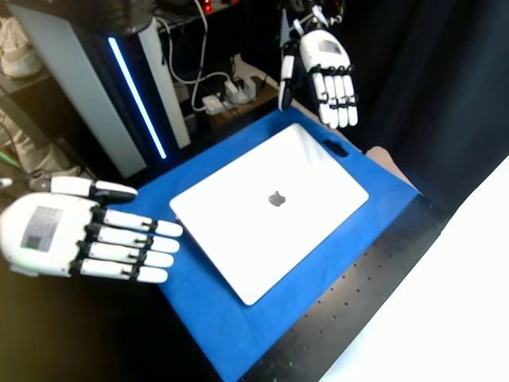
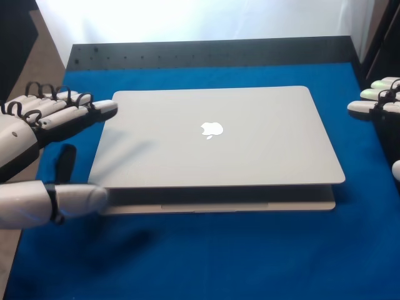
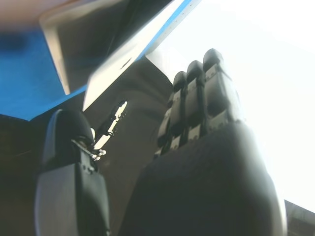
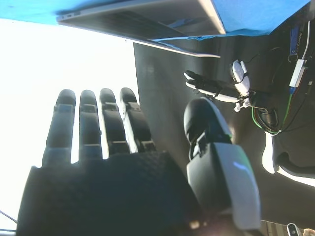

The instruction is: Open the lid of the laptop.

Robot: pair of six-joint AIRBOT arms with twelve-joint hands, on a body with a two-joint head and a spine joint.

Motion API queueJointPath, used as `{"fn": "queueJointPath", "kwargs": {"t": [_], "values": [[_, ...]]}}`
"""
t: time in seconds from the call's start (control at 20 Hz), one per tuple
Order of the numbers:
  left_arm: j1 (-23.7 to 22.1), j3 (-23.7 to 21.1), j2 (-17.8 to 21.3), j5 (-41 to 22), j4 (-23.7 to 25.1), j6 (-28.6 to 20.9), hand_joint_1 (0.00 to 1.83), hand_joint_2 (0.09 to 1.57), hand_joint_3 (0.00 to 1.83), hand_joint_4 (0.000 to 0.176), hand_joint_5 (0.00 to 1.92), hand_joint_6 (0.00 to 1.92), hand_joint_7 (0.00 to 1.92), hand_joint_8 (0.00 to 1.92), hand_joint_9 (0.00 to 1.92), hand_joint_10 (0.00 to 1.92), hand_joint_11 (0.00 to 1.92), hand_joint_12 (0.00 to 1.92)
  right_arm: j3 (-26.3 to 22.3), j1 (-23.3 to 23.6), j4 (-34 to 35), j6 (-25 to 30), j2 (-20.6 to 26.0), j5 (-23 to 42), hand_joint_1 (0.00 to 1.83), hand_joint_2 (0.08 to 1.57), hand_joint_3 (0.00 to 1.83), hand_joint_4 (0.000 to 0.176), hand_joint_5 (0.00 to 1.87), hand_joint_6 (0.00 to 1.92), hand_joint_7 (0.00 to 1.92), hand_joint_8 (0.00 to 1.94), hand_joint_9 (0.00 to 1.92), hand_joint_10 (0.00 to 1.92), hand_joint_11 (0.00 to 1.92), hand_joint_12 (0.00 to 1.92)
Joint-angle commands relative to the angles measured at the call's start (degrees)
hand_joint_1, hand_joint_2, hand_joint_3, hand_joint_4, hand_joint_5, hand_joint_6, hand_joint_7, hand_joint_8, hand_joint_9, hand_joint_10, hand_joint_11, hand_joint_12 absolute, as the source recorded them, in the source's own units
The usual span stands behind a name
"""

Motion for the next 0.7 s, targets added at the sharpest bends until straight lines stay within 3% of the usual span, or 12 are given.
{"fn": "queueJointPath", "kwargs": {"t": [0.0, 0.15, 0.3, 0.4, 0.45, 0.5, 0.55, 0.6, 0.65], "values": [[-0.7, 0.2, -0.2, -6.7, -0.2, -0.1, 0.14, 1.14, 0.01, 0.155, 0.06, 0.0, 0.07, 0.0, 0.05, 0.01, 0.0, 0.19, 0.3, 0.5, 2.0, 0.5, -0.1, 6.2, 0.09, 1.36, 0.01, 0.064, 0.13, 0.0, 0.08, 0.0, 0.0, 0.0, 0.0, 0.0], [-0.7, 0.3, -0.2, -6.7, -0.2, -0.1, 0.11, 1.15, 0.0, 0.149, 0.07, 0.0, 0.07, 0.0, 0.05, 0.01, 0.0, 0.19, 0.3, 0.5, 2.0, 0.5, -0.2, 6.2, 0.08, 1.37, 0.01, 0.064, 0.13, 0.0, 0.07, 0.0, 0.0, 0.0, 0.0, 0.0], [-1.1, 0.4, -0.3, -6.4, 0.3, 0.0, 0.03, 1.02, 0.0, 0.175, 0.0, 0.0, 0.0, 0.0, 0.0, 0.0, 0.0, 0.0, 0.3, 0.5, 1.6, 0.5, -0.4, 5.4, 0.06, 1.37, 0.0, 0.059, 0.13, 0.0, 0.09, 0.01, 0.0, 0.0, 0.0, 0.0], [-2.7, 0.9, -0.8, -5.1, 1.7, 0.1, 0.12, 0.93, 0.0, 0.176, 0.0, 0.0, 0.0, 0.0, 0.0, 0.0, 0.0, 0.0, 0.3, 0.5, 0.5, 0.6, -0.5, 4.3, 0.11, 1.36, 0.0, 0.037, 0.15, 0.01, 0.1, 0.0, 0.0, 0.0, 0.0, 0.0], [-4.1, 1.4, -1.4, -3.7, 2.6, 0.1, 0.15, 0.9, 0.0, 0.148, 0.0, 0.0, 0.0, 0.0, 0.0, 0.0, 0.0, 0.0, 0.3, 0.5, -0.4, 1.3, -0.5, 3.5, 0.13, 1.36, 0.0, 0.037, 0.15, 0.0, 0.09, 0.0, 0.0, 0.0, 0.0, 0.0], [-6.1, 2.1, -2.5, -1.7, 3.5, 0.1, 0.17, 0.89, 0.0, 0.103, 0.0, 0.0, 0.0, 0.0, 0.0, 0.0, 0.0, 0.0, 0.3, 0.5, -1.3, 2.0, -0.5, 2.7, 0.13, 1.36, 0.0, 0.037, 0.14, 0.0, 0.08, 0.0, 0.0, 0.0, 0.0, 0.0], [-7.5, 2.7, -3.4, -0.3, 4.2, 0.0, 0.2, 0.89, 0.0, 0.038, 0.0, 0.0, 0.0, 0.0, 0.0, 0.0, 0.0, 0.0, 0.3, 0.5, -2.0, 2.2, -0.5, 2.0, 0.14, 1.36, 0.0, 0.021, 0.15, 0.0, 0.08, 0.0, 0.0, 0.0, 0.0, 0.0], [-8.5, 3.2, -4.3, 0.7, 4.9, 0.0, 0.25, 0.88, 0.0, 0.006, 0.0, 0.0, 0.0, 0.0, 0.0, 0.0, 0.0, 0.0, 0.3, 0.5, -2.8, 2.3, -0.6, 1.5, 0.2, 1.35, 0.0, 0.01, 0.16, 0.0, 0.09, 0.0, 0.0, 0.0, 0.0, 0.0], [-9.4, 3.6, -5.0, 1.6, 5.7, 0.0, 0.26, 0.87, 0.0, 0.0, 0.0, 0.0, 0.0, 0.0, 0.0, 0.0, 0.0, 0.0, 0.3, 0.5, -3.3, 2.5, -0.6, 1.2, 0.22, 1.34, 0.0, 0.006, 0.16, 0.0, 0.09, 0.0, 0.0, 0.0, 0.0, 0.0]]}}
